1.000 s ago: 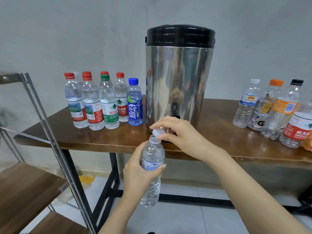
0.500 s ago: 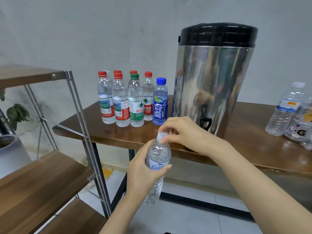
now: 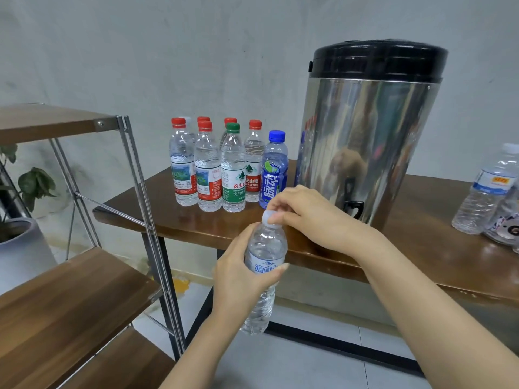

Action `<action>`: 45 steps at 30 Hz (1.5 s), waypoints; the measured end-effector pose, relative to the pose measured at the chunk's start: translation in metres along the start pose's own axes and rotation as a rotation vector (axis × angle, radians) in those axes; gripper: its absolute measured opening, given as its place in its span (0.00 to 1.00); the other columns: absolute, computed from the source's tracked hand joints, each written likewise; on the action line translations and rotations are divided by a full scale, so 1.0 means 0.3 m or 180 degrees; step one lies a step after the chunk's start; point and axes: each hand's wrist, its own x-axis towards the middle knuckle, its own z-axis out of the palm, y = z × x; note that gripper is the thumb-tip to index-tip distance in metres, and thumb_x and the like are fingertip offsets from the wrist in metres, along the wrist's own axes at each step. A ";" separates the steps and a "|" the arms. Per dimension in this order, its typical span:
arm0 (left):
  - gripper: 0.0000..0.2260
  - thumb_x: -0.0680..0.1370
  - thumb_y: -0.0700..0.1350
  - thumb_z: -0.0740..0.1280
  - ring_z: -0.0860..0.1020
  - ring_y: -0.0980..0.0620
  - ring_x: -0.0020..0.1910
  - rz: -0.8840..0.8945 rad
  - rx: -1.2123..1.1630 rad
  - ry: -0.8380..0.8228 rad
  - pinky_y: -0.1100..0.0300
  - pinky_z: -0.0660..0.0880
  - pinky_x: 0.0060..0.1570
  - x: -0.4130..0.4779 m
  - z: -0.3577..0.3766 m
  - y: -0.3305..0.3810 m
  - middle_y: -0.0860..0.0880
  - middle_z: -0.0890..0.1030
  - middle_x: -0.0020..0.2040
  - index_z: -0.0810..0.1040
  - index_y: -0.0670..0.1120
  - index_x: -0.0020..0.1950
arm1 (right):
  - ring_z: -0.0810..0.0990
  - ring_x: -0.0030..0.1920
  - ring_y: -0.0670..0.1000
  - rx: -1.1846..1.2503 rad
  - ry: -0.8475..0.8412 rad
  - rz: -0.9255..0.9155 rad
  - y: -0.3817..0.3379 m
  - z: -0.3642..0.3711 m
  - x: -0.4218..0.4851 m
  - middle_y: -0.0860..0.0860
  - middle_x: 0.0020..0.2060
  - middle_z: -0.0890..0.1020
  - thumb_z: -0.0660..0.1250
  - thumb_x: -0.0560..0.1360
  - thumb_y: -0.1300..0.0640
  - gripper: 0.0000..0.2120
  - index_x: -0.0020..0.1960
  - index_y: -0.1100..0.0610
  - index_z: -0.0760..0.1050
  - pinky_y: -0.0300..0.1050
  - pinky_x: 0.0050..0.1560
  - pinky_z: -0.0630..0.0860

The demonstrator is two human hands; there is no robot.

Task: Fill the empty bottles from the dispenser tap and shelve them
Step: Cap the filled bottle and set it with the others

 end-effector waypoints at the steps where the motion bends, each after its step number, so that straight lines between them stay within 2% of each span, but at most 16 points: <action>1: 0.34 0.63 0.53 0.81 0.79 0.63 0.57 0.0014 -0.0008 0.0024 0.58 0.78 0.55 0.007 -0.003 0.009 0.62 0.81 0.57 0.73 0.60 0.67 | 0.69 0.49 0.44 -0.0007 0.0086 0.0026 -0.004 0.005 0.003 0.41 0.43 0.76 0.66 0.79 0.51 0.09 0.54 0.54 0.79 0.32 0.46 0.64; 5: 0.34 0.59 0.58 0.81 0.80 0.61 0.55 -0.0054 -0.0167 0.0264 0.53 0.80 0.57 0.105 -0.049 0.049 0.62 0.81 0.56 0.71 0.73 0.62 | 0.75 0.54 0.46 0.0640 0.0953 0.0333 0.029 0.031 0.006 0.48 0.54 0.78 0.62 0.81 0.53 0.14 0.65 0.55 0.75 0.34 0.53 0.67; 7: 0.35 0.57 0.63 0.79 0.81 0.59 0.55 -0.0036 -0.0159 0.0459 0.51 0.80 0.57 0.193 -0.080 0.074 0.62 0.81 0.57 0.69 0.75 0.60 | 0.78 0.50 0.48 0.0903 0.1223 0.0457 0.069 0.069 0.006 0.50 0.55 0.78 0.63 0.80 0.59 0.16 0.68 0.56 0.72 0.34 0.52 0.70; 9: 0.38 0.58 0.64 0.78 0.80 0.57 0.57 0.0103 -0.0097 0.0561 0.51 0.79 0.58 0.287 -0.097 0.091 0.59 0.81 0.60 0.70 0.65 0.67 | 0.77 0.49 0.47 0.1001 0.1057 0.0562 0.098 0.129 0.008 0.50 0.58 0.77 0.67 0.78 0.60 0.23 0.71 0.53 0.67 0.40 0.54 0.73; 12: 0.41 0.63 0.60 0.79 0.79 0.57 0.60 0.0262 -0.0026 0.0633 0.52 0.79 0.59 0.410 -0.075 0.095 0.56 0.79 0.64 0.70 0.54 0.72 | 0.73 0.63 0.47 0.1044 0.0617 0.0688 0.095 0.230 0.041 0.48 0.69 0.70 0.71 0.75 0.52 0.37 0.78 0.49 0.55 0.48 0.66 0.71; 14: 0.39 0.65 0.56 0.80 0.77 0.60 0.61 0.0305 -0.0038 0.0636 0.60 0.77 0.61 0.459 -0.037 0.083 0.56 0.77 0.65 0.69 0.52 0.73 | 0.68 0.71 0.48 0.1060 0.0665 0.0737 0.088 0.299 0.090 0.47 0.75 0.64 0.71 0.75 0.50 0.43 0.79 0.49 0.47 0.50 0.71 0.67; 16: 0.39 0.66 0.53 0.81 0.71 0.68 0.60 0.0318 0.0004 0.0603 0.77 0.69 0.57 0.485 0.007 0.050 0.60 0.75 0.64 0.69 0.51 0.73 | 0.65 0.74 0.50 0.0963 0.0866 0.0931 0.096 0.357 0.146 0.49 0.77 0.61 0.68 0.78 0.51 0.42 0.80 0.50 0.44 0.50 0.70 0.67; 17: 0.39 0.66 0.52 0.81 0.69 0.70 0.60 0.0274 0.0037 0.0574 0.80 0.66 0.55 0.493 0.026 0.028 0.60 0.74 0.64 0.68 0.51 0.74 | 0.67 0.73 0.52 0.0850 0.0959 0.1059 0.106 0.381 0.168 0.50 0.77 0.61 0.66 0.79 0.52 0.40 0.80 0.50 0.43 0.51 0.68 0.69; 20: 0.42 0.68 0.52 0.79 0.68 0.67 0.66 0.0083 -0.0073 0.0394 0.77 0.66 0.60 0.509 0.062 -0.042 0.57 0.71 0.71 0.62 0.52 0.77 | 0.70 0.70 0.54 0.0540 0.1025 0.1290 0.139 0.420 0.215 0.52 0.74 0.66 0.61 0.80 0.55 0.35 0.80 0.49 0.43 0.53 0.64 0.72; 22: 0.43 0.71 0.56 0.75 0.64 0.66 0.70 0.0034 -0.0193 0.0198 0.66 0.67 0.69 0.515 0.071 -0.092 0.58 0.67 0.74 0.56 0.52 0.80 | 0.69 0.70 0.53 0.0390 0.1053 0.1303 0.159 0.431 0.246 0.51 0.74 0.66 0.60 0.81 0.55 0.34 0.79 0.50 0.45 0.51 0.65 0.72; 24: 0.44 0.73 0.68 0.64 0.55 0.57 0.78 0.0067 0.0183 0.0069 0.52 0.58 0.77 0.515 0.079 -0.145 0.54 0.56 0.80 0.46 0.55 0.81 | 0.69 0.69 0.53 0.0210 0.1096 0.1348 0.178 0.438 0.282 0.52 0.72 0.68 0.60 0.81 0.56 0.33 0.79 0.51 0.46 0.49 0.63 0.72; 25: 0.44 0.73 0.73 0.55 0.46 0.54 0.80 0.0095 0.0604 0.0105 0.50 0.50 0.79 0.511 0.080 -0.177 0.53 0.48 0.82 0.41 0.55 0.81 | 0.70 0.68 0.53 0.0192 0.1147 0.1396 0.186 0.441 0.300 0.52 0.72 0.69 0.61 0.81 0.56 0.32 0.78 0.51 0.48 0.49 0.62 0.72; 28: 0.39 0.75 0.74 0.39 0.35 0.48 0.79 0.0041 0.1484 0.0487 0.45 0.39 0.77 0.500 0.068 -0.270 0.50 0.35 0.79 0.37 0.53 0.78 | 0.71 0.67 0.52 0.0171 0.1374 0.1497 0.207 0.454 0.349 0.52 0.69 0.71 0.66 0.78 0.46 0.33 0.76 0.53 0.55 0.47 0.61 0.73; 31: 0.36 0.77 0.68 0.43 0.38 0.42 0.79 -0.0325 0.1660 0.0576 0.39 0.42 0.76 0.504 0.059 -0.332 0.48 0.33 0.77 0.35 0.53 0.77 | 0.72 0.65 0.53 -0.0319 0.1601 0.1560 0.222 0.478 0.384 0.52 0.67 0.72 0.66 0.74 0.38 0.35 0.74 0.55 0.61 0.47 0.58 0.74; 34: 0.37 0.76 0.67 0.44 0.39 0.42 0.79 -0.0475 0.1713 0.0473 0.41 0.41 0.76 0.510 0.067 -0.352 0.46 0.31 0.78 0.33 0.53 0.78 | 0.73 0.65 0.52 -0.0458 0.1703 0.1620 0.236 0.495 0.408 0.52 0.66 0.74 0.66 0.73 0.36 0.35 0.72 0.55 0.63 0.47 0.57 0.73; 45: 0.32 0.79 0.61 0.47 0.50 0.41 0.80 -0.0335 0.1658 0.0713 0.42 0.53 0.77 0.494 0.069 -0.366 0.43 0.46 0.81 0.52 0.49 0.81 | 0.70 0.66 0.51 -0.0327 0.1596 0.1666 0.245 0.476 0.388 0.50 0.68 0.71 0.62 0.74 0.35 0.34 0.72 0.53 0.59 0.46 0.59 0.71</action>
